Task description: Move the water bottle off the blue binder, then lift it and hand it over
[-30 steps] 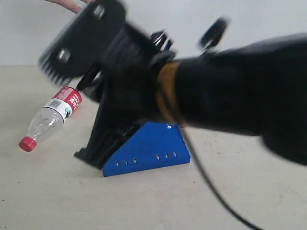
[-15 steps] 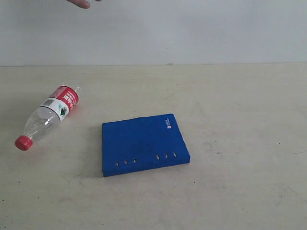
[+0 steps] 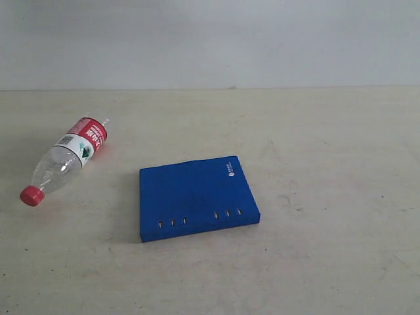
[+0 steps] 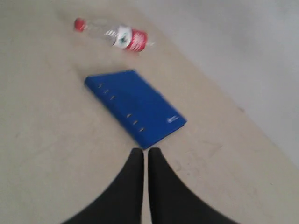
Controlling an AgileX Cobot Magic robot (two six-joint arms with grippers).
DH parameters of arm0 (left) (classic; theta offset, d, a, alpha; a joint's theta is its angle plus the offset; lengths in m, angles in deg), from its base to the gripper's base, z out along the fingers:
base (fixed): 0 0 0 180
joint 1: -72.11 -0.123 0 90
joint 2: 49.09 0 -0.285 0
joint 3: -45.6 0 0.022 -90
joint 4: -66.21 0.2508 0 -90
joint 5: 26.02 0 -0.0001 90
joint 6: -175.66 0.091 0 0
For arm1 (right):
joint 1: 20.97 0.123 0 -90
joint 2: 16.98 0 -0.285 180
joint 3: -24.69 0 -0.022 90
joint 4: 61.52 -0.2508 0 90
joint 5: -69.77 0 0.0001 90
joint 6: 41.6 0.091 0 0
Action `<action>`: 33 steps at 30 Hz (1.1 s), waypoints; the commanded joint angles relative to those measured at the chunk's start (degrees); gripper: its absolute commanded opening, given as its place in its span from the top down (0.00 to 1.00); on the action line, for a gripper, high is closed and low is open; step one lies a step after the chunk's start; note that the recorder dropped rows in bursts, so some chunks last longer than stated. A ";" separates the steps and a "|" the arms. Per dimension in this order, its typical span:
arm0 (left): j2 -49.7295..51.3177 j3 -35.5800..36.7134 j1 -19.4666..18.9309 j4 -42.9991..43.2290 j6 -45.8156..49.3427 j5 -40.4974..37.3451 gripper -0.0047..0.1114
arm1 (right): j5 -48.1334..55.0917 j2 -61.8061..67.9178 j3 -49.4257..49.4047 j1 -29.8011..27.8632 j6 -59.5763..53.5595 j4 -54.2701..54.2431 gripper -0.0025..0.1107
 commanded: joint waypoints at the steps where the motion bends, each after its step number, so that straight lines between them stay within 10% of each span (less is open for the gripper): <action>1: -0.02 -0.04 0.41 0.26 0.34 0.16 0.92 | -2.25 7.87 -0.18 -0.01 -12.91 -6.53 0.98; 11: -0.02 -0.04 0.41 0.26 0.34 0.16 0.92 | -33.66 48.08 6.21 -0.01 2.66 1.67 0.98; 22: -0.02 -0.04 0.41 0.26 0.34 0.16 0.92 | -21.46 79.38 34.16 -0.47 -6.95 1.05 0.98; 33: -0.02 -0.04 0.41 0.26 0.34 0.16 0.92 | -24.51 98.74 61.20 -8.03 -16.29 -28.47 0.98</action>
